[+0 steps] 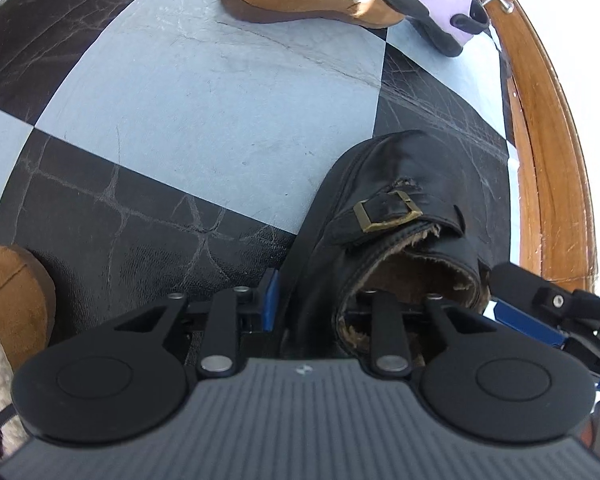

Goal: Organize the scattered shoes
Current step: 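Grasp the black buckle shoe by its heel with the right tool, then carry the black buckle shoe toward the bed frame with the right tool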

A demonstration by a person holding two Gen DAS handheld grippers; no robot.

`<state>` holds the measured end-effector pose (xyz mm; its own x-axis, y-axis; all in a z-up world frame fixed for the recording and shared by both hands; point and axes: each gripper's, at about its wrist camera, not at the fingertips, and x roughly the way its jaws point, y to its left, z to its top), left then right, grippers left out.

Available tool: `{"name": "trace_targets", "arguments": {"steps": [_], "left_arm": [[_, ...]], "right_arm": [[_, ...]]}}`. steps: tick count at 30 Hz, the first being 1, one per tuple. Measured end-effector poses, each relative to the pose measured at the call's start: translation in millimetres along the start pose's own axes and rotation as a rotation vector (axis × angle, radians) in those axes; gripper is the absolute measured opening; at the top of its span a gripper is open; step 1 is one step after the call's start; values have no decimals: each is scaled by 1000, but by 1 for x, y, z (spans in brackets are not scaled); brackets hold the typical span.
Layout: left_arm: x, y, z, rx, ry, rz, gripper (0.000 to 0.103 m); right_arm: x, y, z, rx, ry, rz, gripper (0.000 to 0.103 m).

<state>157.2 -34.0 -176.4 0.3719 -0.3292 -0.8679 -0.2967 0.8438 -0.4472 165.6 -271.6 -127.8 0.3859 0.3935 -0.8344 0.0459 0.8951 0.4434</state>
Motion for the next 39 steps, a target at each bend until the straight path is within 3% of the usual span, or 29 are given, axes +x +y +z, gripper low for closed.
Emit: {"name": "trace_targets", "arguments": {"steps": [5, 6, 7, 8, 9, 14, 16, 24, 28, 29, 33, 35, 36, 37, 39], "left_arm": [[0, 0, 2, 0, 4, 2, 24], [0, -1, 1, 6, 1, 7, 24], [-2, -3, 1, 20, -12, 20, 22], [-6, -3, 1, 28, -23, 33, 20], [-9, -4, 1, 36, -33, 46, 20], [-44, 8, 7, 13, -65, -12, 21], [-64, 10, 5, 21, -95, -21, 21], [-149, 36, -13, 11, -202, 9, 21], [-196, 57, -23, -23, -273, 79, 21], [-209, 63, -24, -34, -297, 145, 21], [-239, 101, -26, -108, -331, 245, 21], [-252, 128, -26, -114, -284, 272, 24], [-256, 142, -27, -122, -240, 276, 29], [-260, 155, -27, -147, -211, 268, 33], [-284, 197, -41, -234, -242, 172, 47]], "right_arm": [[31, -1, -2, 60, 42, 22, 75], [33, -1, -3, 83, 32, 38, 66], [34, 0, -5, 99, 15, 51, 65], [34, 3, -7, 85, 7, 48, 50], [34, 7, -8, 61, 4, 48, 46], [27, 9, -12, 139, -2, 126, 44], [20, 21, -12, 99, 7, 149, 44], [-6, 76, -29, 48, 42, 278, 44], [-11, 118, -47, 4, 86, 350, 44], [-9, 131, -52, -7, 97, 363, 44], [10, 179, -70, -36, 144, 406, 44], [21, 209, -85, -84, 211, 413, 48], [25, 223, -93, -131, 266, 403, 56], [29, 238, -102, -195, 330, 384, 57], [26, 272, -122, -430, 382, 331, 56]]}}
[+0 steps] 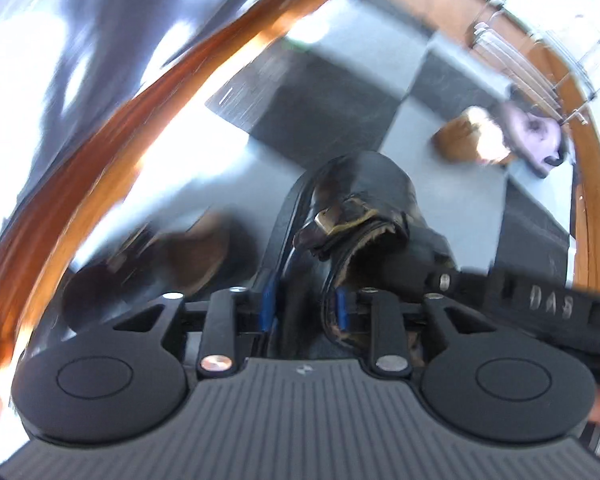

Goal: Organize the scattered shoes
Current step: 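Carry the black buckle shoe toward the bed frame with the right tool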

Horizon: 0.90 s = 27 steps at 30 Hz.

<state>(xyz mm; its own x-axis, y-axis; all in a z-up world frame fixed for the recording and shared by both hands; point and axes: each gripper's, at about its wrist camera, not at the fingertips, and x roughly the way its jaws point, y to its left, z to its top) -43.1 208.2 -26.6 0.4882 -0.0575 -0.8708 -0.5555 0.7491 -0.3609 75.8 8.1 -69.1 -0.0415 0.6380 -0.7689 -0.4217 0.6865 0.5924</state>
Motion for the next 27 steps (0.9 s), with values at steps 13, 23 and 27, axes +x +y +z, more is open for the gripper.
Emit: {"name": "trace_targets", "arguments": {"steps": [13, 23, 27], "left_arm": [[-39, 146, -35, -297, -42, 48, 66], [-64, 127, -52, -194, -110, 142, 66], [-78, 121, -49, -140, -167, 155, 66]], "right_arm": [[41, 113, -21, -883, 40, -238, 65], [168, 146, -35, -1178, 518, -532, 84], [197, 138, -61, -1338, 550, -650, 76]]}}
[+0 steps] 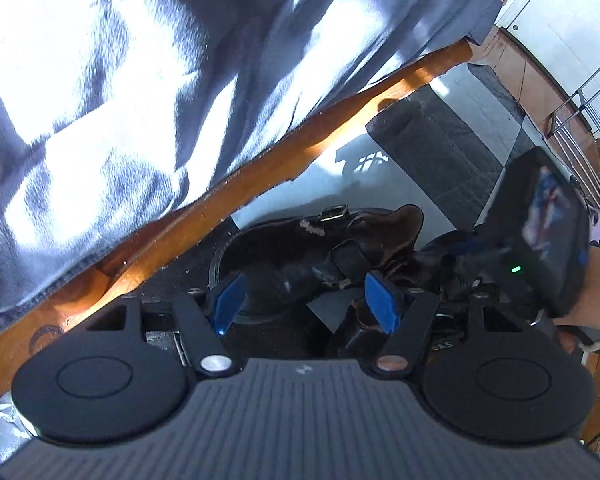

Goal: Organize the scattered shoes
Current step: 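Carry the black buckle shoe toward the bed frame with the right tool, then lower the black shoe beside the other black shoe and open the right tool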

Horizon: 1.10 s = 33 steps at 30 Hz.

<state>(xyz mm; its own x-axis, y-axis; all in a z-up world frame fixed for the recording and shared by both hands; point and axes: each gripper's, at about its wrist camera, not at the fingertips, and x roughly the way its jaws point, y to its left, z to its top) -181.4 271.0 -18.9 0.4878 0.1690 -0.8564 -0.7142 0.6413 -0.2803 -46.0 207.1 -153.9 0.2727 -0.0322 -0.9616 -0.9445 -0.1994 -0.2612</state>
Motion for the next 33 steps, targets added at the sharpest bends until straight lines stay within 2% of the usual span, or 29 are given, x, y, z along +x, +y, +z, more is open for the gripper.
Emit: {"name": "trace_targets", "arguments": {"steps": [2, 3, 4, 5, 6, 8, 14, 16, 19, 23, 26, 30, 33], "left_arm": [[1, 2, 2, -8, 1, 5, 66], [2, 4, 4, -15, 5, 11, 66], [3, 6, 4, -21, 6, 15, 66], [5, 8, 5, -28, 7, 17, 66], [6, 10, 4, -31, 10, 18, 66], [10, 14, 4, -31, 25, 28, 66], [31, 20, 2, -21, 50, 58, 66], [44, 19, 0, -13, 75, 87, 66], [62, 16, -7, -1, 110, 84, 66], [85, 4, -18, 27, 154, 58, 66], [95, -2, -24, 35, 176, 63, 66], [94, -7, -25, 54, 190, 83, 66], [75, -11, -16, 62, 136, 91, 64]], "right_arm": [[18, 17, 3, -51, 24, -111, 65], [23, 24, 5, -59, 27, -150, 54], [21, 26, 7, -46, 16, -167, 45], [16, 24, 9, -13, -6, -170, 27], [10, 18, 10, 36, -27, -153, 21], [-6, -10, 1, 218, -76, -67, 21], [-37, -83, -52, 580, -184, 16, 19], [-40, -102, -71, 703, -189, 19, 19], [-37, -126, -101, 919, -192, 69, 19], [-23, -163, -156, 1320, -181, 226, 19], [-25, -174, -188, 1480, -205, 319, 20], [-39, -184, -212, 1597, -259, 426, 20], [-44, -185, -222, 1668, -301, 521, 20]]}}
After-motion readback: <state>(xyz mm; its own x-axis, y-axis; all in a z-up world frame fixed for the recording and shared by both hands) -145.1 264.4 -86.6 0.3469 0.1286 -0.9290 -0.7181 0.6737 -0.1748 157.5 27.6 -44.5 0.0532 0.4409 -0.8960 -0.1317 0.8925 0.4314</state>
